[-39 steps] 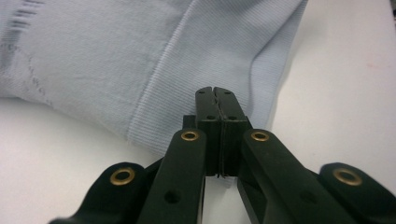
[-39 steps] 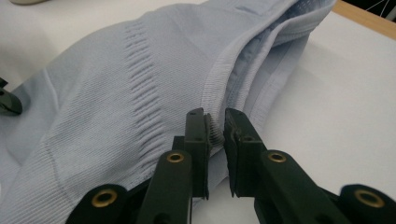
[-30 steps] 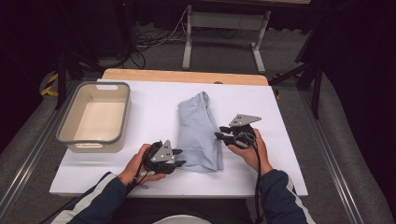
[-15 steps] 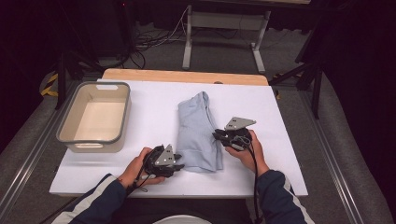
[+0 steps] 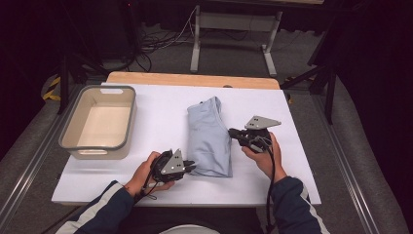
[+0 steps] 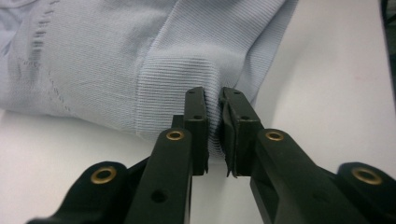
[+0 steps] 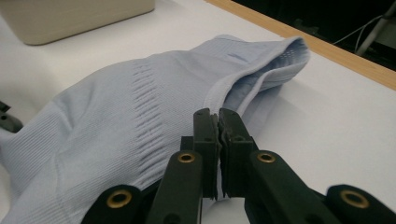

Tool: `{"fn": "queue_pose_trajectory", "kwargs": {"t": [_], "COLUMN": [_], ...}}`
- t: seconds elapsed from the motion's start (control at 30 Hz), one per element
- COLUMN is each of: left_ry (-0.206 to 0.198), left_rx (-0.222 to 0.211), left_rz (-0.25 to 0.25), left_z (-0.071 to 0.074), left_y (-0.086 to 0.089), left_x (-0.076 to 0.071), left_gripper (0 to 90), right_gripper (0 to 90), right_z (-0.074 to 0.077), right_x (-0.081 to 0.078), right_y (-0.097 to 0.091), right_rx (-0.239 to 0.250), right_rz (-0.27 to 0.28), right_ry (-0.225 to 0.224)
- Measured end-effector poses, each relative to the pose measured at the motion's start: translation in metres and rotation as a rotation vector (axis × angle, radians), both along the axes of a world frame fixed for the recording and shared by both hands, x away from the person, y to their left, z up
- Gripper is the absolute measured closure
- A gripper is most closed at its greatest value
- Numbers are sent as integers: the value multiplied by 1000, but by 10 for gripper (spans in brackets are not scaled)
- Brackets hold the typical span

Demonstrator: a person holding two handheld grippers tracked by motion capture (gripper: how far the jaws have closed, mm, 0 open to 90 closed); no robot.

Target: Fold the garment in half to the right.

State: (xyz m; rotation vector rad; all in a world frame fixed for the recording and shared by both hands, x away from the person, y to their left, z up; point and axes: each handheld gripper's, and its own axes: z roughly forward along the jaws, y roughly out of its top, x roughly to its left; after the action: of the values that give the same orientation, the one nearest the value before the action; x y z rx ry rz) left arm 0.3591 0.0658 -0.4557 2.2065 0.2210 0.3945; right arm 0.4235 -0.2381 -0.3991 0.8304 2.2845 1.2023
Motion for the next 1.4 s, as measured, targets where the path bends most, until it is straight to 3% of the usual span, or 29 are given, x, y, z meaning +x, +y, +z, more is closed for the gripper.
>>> {"fn": "queue_pose_trajectory", "kwargs": {"t": [0.07,0.17,0.3,0.53,0.73,0.87,0.93,1.03,1.13,1.2,1.3,1.4], "left_ry": [5,30,35,72,67,39,29,6,13,13,15,11], "left_rx": [32,41,71,91,24,-63,-90,-90,-121,-123,-123,-111], "left_rz": [-5,-2,3,-30,-47,-8,1,18,39,58,68,81], "left_z": [-4,-11,-16,-14,0,15,20,25,26,24,20,16], "left_y": [-4,-9,-12,-3,13,23,25,19,7,-2,-14,-22], "left_x": [2,7,10,9,7,9,11,18,31,39,47,54], "left_gripper": [822,814,801,769,733,796,867,897,897,897,897,897], "right_gripper": [871,871,871,867,818,809,872,900,900,900,900,900], "right_z": [-3,-14,-29,-40,-32,-20,-14,-9,-8,-10,-14,-21], "right_x": [2,8,16,16,11,6,3,0,0,-1,-2,-1], "right_y": [-2,-1,1,6,6,3,3,7,18,26,38,48], "right_rx": [-22,-64,-96,-122,-111,-63,-47,-26,-16,-27,-6,-11], "right_rz": [-6,-15,-35,-55,-60,-83,-94,-66,-24,4,51,75], "right_ry": [12,43,75,68,19,-32,-64,-74,-74,-82,-104,-96]}}
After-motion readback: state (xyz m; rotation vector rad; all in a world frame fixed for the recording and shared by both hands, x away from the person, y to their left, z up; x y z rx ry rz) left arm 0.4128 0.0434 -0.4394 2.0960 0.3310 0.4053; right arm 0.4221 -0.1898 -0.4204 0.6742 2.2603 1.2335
